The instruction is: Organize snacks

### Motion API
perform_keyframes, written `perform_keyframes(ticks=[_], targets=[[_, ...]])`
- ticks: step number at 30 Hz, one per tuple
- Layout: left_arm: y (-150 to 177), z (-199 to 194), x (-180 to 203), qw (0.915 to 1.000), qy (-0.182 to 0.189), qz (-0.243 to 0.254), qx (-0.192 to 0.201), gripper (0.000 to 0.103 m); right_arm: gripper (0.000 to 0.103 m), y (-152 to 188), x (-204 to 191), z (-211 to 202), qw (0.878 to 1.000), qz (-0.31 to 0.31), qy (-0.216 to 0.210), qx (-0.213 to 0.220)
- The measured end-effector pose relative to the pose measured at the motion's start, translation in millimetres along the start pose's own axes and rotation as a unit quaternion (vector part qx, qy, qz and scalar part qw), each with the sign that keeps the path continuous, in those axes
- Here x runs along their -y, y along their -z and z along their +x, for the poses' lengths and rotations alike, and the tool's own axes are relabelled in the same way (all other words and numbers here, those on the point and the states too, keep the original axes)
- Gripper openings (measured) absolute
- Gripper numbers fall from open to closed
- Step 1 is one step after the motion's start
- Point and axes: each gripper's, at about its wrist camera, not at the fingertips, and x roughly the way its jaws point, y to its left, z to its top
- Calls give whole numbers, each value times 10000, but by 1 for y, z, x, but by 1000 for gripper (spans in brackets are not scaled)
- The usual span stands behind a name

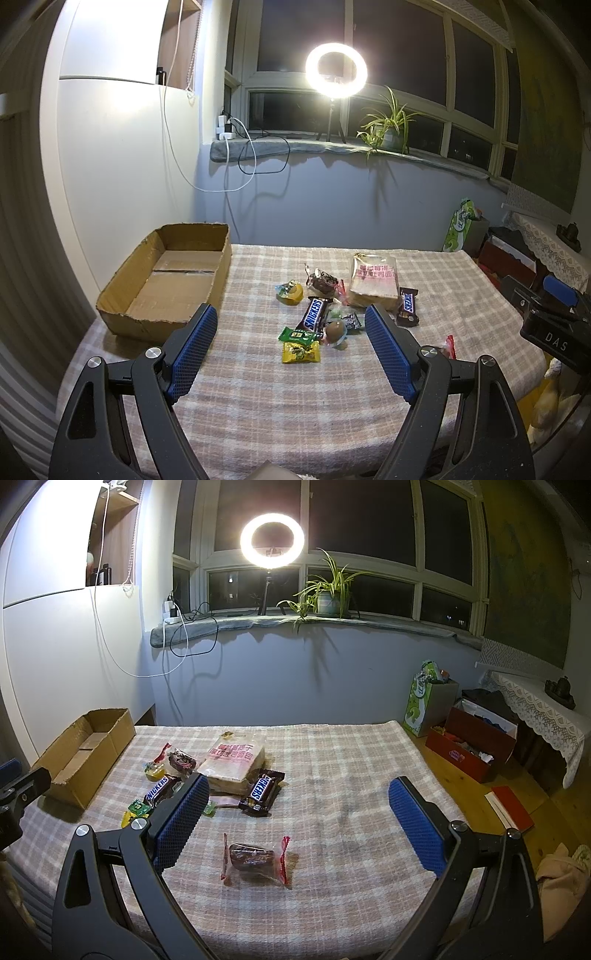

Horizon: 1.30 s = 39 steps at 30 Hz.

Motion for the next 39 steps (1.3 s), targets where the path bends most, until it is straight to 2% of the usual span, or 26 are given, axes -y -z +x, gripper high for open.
perform_keyframes(ticks=[23,32,39], targets=[[1,14,-4,9999,17,-21,-169,82,100,7,-2,14,9998,-15,-43,-194],[13,31,-12,9987,161,-37,-476,82,100,15,10,28,9987,-79,-232,-442],[31,56,-26,9936,395,-353,-993,82,100,31,34,47,9944,-26,-625,-852]])
